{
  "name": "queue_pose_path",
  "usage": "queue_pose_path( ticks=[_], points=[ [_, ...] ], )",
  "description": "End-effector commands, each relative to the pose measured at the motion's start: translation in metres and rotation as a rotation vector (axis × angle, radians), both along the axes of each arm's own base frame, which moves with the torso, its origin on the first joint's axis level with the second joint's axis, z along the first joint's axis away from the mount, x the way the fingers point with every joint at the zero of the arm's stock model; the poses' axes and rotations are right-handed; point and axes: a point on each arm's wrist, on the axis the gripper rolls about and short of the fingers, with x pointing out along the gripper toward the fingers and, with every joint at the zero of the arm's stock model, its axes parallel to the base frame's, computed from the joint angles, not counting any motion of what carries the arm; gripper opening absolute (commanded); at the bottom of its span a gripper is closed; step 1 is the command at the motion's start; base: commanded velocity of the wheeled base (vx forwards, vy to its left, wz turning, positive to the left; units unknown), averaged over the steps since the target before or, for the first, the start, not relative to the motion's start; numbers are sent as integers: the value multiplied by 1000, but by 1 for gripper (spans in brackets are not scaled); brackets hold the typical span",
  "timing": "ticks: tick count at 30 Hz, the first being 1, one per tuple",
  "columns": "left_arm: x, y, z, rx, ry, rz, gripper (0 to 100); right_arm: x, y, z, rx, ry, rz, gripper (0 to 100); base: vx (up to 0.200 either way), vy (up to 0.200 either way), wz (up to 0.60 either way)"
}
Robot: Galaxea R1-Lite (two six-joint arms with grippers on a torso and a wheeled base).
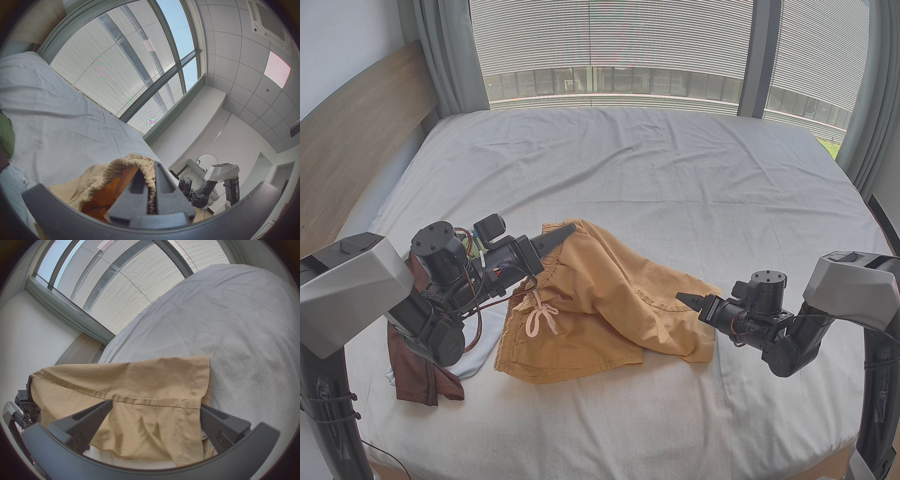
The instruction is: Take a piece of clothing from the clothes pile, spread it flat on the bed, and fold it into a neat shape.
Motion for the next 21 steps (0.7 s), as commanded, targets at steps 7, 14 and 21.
queue_pose_path(
  ticks=[7,14,21],
  points=[
    [0,-1,0,0,1,0,0,-2,8,-8,-11,10,24,100,0,0,0],
    [0,-1,0,0,1,0,0,7,9,-20,-8,-1,19,100,0,0,0],
    [-1,-2,-1,0,2,-3,0,8,9,-20,-7,-5,16,100,0,0,0]
  ],
)
